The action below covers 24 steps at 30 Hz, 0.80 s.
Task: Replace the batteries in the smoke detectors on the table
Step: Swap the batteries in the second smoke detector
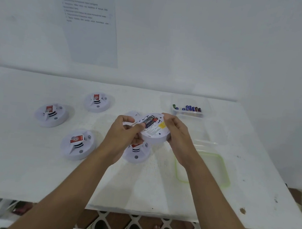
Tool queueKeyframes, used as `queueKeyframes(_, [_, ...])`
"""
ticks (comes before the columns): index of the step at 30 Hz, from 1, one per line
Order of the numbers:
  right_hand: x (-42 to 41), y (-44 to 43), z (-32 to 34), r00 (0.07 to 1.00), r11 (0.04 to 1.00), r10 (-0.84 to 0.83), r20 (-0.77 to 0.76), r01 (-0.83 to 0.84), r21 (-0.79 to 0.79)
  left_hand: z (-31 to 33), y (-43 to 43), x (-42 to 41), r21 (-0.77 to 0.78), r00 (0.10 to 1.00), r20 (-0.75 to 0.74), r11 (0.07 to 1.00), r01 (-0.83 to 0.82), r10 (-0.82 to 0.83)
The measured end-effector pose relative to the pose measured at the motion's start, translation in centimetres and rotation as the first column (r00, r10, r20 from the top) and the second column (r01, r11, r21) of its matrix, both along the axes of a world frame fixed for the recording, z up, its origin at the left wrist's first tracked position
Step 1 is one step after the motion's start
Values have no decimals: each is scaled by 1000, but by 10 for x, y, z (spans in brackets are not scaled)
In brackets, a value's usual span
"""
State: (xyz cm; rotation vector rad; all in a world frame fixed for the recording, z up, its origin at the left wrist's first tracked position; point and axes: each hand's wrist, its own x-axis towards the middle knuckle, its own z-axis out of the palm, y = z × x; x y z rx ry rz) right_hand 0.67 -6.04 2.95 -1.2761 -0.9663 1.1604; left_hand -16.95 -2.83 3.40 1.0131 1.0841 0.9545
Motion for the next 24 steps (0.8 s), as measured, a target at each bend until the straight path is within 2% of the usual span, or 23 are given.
queueKeyframes(3, [8, -9, -6, 983, 988, 138, 121, -145, 45, 5, -4, 2, 27, 999, -23, 999, -30, 30])
queueKeyframes(7, [21, -15, -9, 952, 956, 276, 135, -286, 63, 11, -12, 6, 115, 991, -133, 993, 12, 4])
queueKeyframes(12, [47, -19, -2, 935, 938, 300, 189, -325, 118, 11, -17, 17, 229, 957, -273, 959, 165, -100])
queueKeyframes(16, [72, -19, 8, 926, 929, 321, 199, -349, 124, 8, -12, 36, 401, 923, -382, 892, 207, -42])
queueKeyframes(19, [91, -18, 12, 914, 922, 346, 212, -373, 104, 10, -9, 57, 489, 895, -442, 818, 303, -68])
queueKeyframes(21, [106, -18, 15, 907, 921, 352, 233, -380, 88, 12, -8, 73, 520, 870, -488, 776, 357, -73])
queueKeyframes(24, [130, -16, 18, 896, 917, 359, 260, -391, 83, 14, -4, 94, 521, 855, -513, 766, 376, -71])
